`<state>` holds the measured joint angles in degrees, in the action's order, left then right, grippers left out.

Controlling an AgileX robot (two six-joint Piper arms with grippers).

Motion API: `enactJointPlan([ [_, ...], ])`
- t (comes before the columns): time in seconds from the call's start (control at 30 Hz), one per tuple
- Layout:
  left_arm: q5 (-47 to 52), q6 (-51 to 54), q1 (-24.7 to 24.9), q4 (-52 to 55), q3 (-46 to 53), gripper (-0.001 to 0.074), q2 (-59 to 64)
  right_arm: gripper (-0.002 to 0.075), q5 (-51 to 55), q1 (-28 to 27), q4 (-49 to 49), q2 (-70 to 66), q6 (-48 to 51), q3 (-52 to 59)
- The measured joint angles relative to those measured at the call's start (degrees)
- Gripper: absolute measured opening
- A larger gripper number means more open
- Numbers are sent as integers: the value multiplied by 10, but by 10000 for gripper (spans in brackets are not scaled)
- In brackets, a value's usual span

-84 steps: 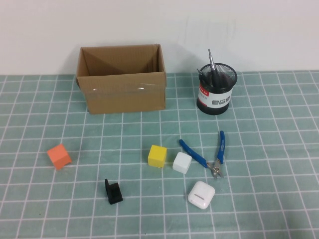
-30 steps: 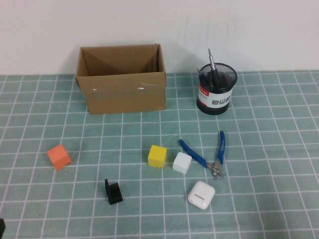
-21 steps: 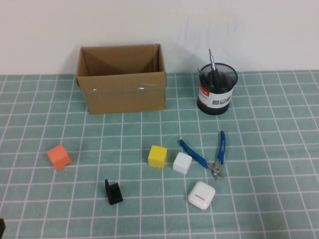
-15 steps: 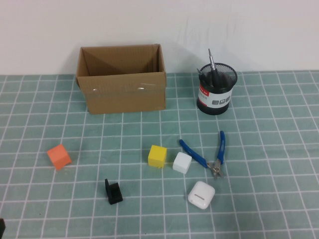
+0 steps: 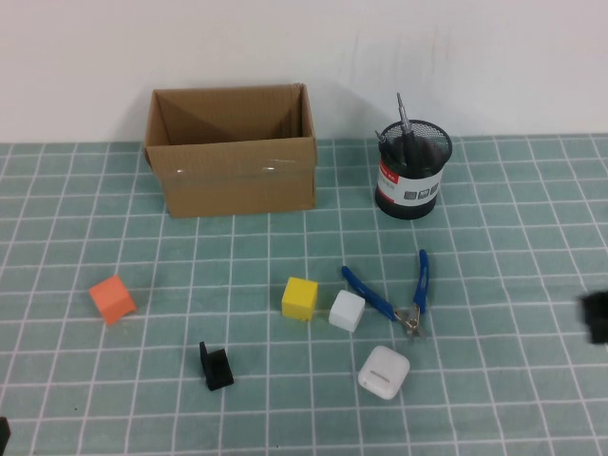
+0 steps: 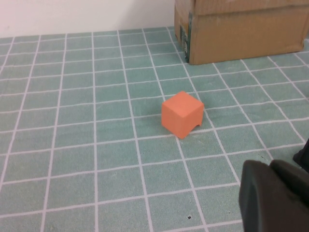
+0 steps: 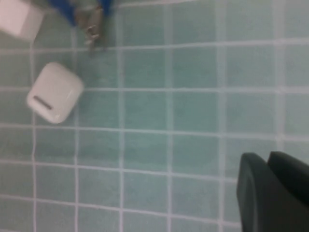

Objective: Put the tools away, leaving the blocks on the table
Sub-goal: Pick up the pliers from the table

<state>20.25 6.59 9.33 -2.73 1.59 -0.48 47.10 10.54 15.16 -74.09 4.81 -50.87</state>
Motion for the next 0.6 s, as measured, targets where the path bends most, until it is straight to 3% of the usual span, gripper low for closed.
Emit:
enactJointPlan([
  [0.13, 0, 0, 0, 0, 0, -3, 0, -3, 2, 86, -28, -100, 7, -88],
  [0.27, 0, 0, 0, 0, 0, -3, 0, 4, 27, 138, -56, -186, 54, -188],
  [0.6, 0, 0, 0, 0, 0, -3, 0, 167, 44, 165, -66, -333, 131, -364],
])
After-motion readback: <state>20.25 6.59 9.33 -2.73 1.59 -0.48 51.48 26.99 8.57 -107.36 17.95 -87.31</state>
